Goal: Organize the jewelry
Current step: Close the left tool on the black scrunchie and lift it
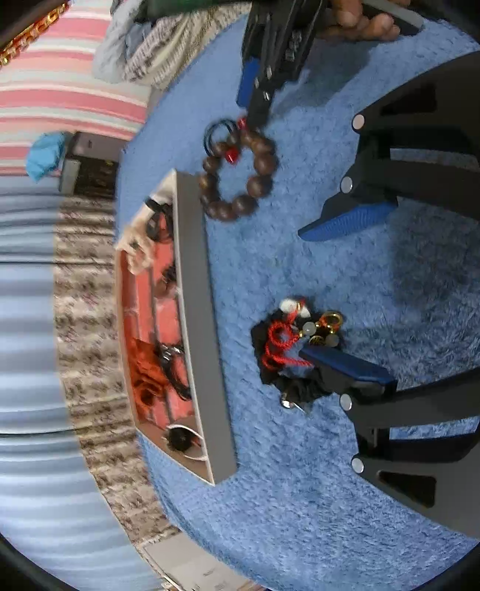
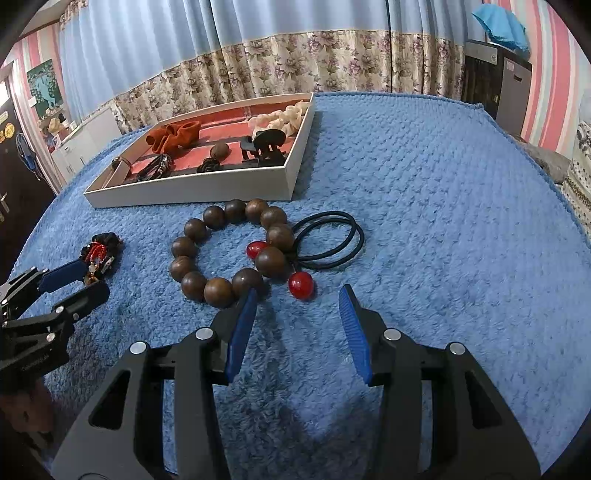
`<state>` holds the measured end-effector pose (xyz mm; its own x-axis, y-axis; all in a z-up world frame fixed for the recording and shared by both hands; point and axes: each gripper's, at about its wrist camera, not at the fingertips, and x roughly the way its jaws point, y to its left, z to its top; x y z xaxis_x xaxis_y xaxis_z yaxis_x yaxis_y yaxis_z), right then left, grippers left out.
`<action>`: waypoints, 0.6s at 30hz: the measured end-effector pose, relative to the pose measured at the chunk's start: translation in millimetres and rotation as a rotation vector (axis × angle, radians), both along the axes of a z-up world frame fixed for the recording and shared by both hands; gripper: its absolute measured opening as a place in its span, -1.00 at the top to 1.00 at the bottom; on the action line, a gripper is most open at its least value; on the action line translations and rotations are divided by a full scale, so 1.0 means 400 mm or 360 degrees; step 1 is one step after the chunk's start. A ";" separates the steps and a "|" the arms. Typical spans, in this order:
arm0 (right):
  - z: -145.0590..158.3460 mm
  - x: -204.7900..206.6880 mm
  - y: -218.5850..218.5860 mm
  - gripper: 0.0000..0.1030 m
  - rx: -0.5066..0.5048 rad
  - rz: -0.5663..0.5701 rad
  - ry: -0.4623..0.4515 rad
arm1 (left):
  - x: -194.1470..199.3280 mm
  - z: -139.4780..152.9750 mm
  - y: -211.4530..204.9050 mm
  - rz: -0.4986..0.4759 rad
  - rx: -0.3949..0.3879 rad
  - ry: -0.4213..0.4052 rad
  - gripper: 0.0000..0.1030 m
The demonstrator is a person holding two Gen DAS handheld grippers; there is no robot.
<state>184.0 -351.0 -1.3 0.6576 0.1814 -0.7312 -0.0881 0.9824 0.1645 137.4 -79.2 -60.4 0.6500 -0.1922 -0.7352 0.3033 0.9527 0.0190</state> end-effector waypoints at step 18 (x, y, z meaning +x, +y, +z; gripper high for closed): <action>0.003 -0.004 -0.006 0.09 -0.0007 -0.0001 -0.0005 | 0.001 0.011 0.058 0.0127 -0.0153 -0.0004 0.83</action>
<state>182.4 -353.2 -0.1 0.6598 0.1779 -0.7301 -0.0881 0.9832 0.1599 137.7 -56.1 -55.9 0.6676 -0.2096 -0.7144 0.2267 0.9712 -0.0731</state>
